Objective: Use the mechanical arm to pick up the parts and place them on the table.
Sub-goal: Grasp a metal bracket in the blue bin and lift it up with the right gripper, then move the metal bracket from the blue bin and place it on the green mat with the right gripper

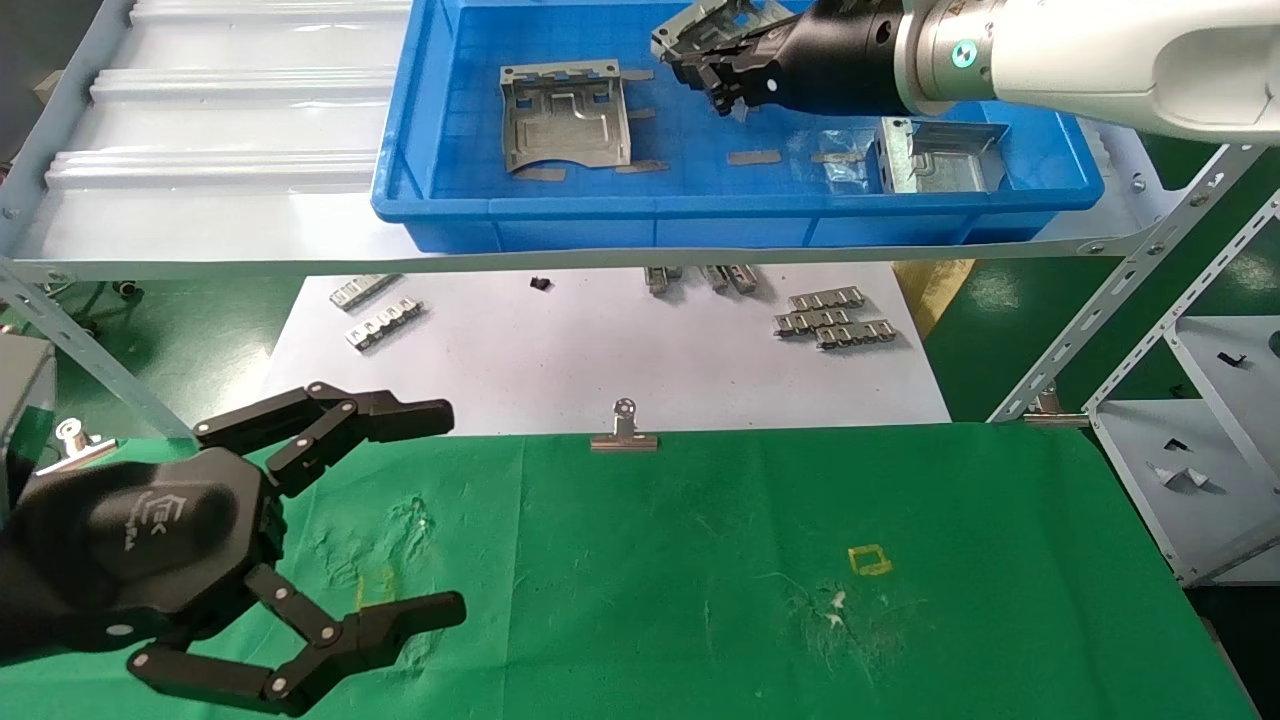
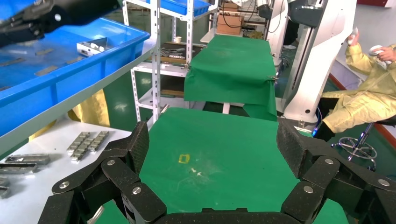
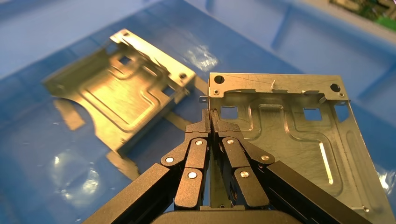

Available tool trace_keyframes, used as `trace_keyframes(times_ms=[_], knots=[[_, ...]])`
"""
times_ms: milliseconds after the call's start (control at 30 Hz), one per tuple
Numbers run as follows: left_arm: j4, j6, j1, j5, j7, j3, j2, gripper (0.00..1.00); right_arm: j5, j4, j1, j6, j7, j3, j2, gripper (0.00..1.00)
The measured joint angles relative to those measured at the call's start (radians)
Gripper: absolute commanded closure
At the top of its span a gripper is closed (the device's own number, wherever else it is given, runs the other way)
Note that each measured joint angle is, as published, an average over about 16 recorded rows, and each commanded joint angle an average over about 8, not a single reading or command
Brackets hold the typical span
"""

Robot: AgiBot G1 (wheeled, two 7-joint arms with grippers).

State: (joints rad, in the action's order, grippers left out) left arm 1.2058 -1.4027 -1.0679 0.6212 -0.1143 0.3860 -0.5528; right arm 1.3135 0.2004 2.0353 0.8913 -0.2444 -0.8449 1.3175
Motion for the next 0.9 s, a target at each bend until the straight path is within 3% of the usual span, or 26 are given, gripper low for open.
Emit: trace_keyframes(times_ms=[400,900], knots=[[0.000,0.000,0.000,0.000,0.000,0.000,0.000,0.00,-0.045,-0.010,0.062,0.218,0.166,0.025,-0.077,1.00],[0.000,0.000,0.000,0.000,0.000,0.000,0.000,0.00,-0.074,0.088,0.108,0.571,0.288,0.023,-0.219,1.00]])
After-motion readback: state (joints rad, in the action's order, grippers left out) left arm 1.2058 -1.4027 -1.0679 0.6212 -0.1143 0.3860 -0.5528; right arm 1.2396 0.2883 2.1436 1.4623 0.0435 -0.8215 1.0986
